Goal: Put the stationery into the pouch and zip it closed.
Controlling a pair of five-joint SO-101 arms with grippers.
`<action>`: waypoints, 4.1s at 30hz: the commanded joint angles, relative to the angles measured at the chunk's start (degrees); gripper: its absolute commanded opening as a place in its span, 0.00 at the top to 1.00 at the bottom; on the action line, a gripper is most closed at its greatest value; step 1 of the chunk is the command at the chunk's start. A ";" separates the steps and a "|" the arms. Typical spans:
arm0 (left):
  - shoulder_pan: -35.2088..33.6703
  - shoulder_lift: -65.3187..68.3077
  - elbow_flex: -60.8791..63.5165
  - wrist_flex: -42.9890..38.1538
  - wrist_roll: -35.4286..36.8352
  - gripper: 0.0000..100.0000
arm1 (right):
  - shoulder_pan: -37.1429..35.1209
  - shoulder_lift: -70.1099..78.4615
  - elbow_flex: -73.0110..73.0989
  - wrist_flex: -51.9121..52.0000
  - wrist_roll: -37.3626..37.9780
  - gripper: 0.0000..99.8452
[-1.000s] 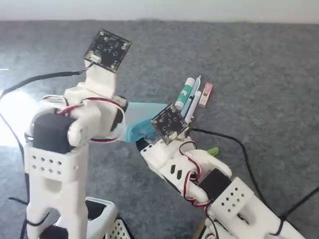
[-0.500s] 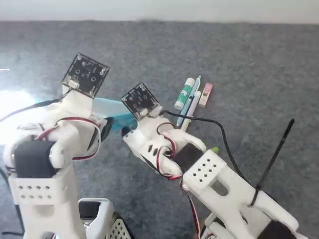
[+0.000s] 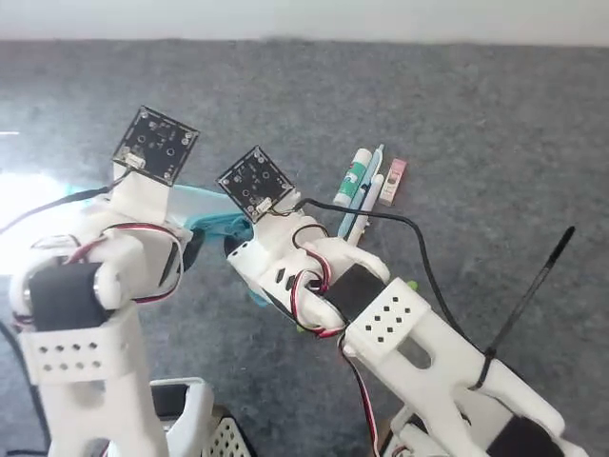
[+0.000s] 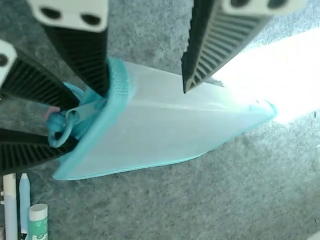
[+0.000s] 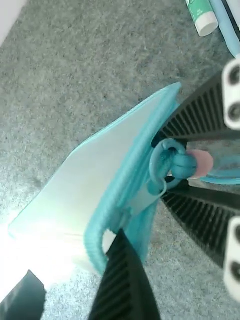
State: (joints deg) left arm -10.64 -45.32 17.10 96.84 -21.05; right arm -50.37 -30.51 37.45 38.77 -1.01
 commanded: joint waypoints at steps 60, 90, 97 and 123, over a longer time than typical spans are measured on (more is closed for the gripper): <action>-2.11 -1.32 28.53 -33.85 18.90 0.99 | 16.66 1.98 -1.49 13.41 10.46 0.94; -3.87 -1.32 36.00 -38.42 20.13 0.99 | 10.77 -3.47 -8.53 28.44 11.60 0.67; -3.60 -1.23 39.25 -41.23 20.22 0.99 | 13.14 -17.27 -8.53 39.16 18.37 0.65; -3.78 -1.23 39.78 -41.49 20.22 0.99 | 34.86 16.31 -2.37 30.11 0.62 0.65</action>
State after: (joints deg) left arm -14.42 -45.49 57.19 56.66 -1.63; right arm -14.95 -14.07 35.87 67.87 0.57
